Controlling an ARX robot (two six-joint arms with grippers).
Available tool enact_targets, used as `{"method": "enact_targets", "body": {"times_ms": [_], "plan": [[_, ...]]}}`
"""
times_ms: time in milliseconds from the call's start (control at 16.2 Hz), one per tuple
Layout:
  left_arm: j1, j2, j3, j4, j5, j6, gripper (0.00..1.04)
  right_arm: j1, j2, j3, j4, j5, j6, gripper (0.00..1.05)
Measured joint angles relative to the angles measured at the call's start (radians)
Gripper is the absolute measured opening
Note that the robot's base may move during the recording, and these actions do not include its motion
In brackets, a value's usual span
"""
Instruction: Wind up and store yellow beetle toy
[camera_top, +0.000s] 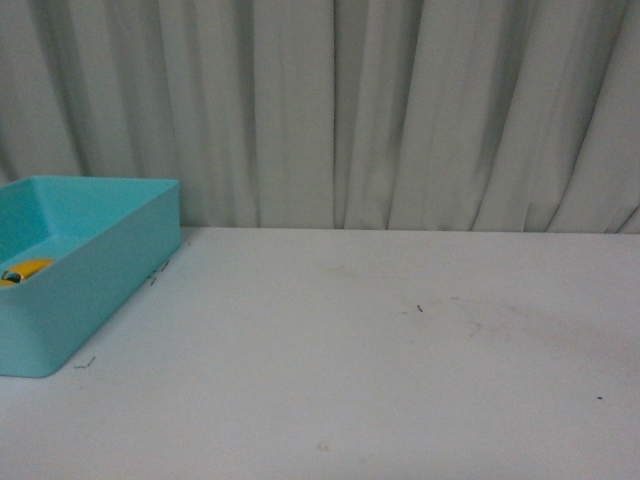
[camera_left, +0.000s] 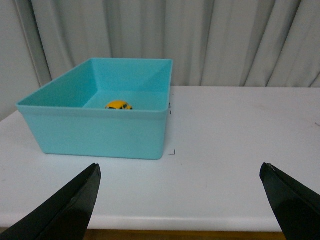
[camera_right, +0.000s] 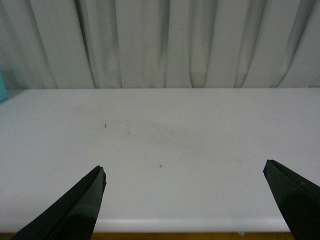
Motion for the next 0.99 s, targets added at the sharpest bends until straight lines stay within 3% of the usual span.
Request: {"method": "enact_targets", "body": {"times_ms": [987], "plan": [[0.0, 0.0, 0.0, 0.0, 0.0, -0.002, 0.98, 0.0, 0.0, 0.0, 0.0, 0.0, 0.0, 0.98]]}}
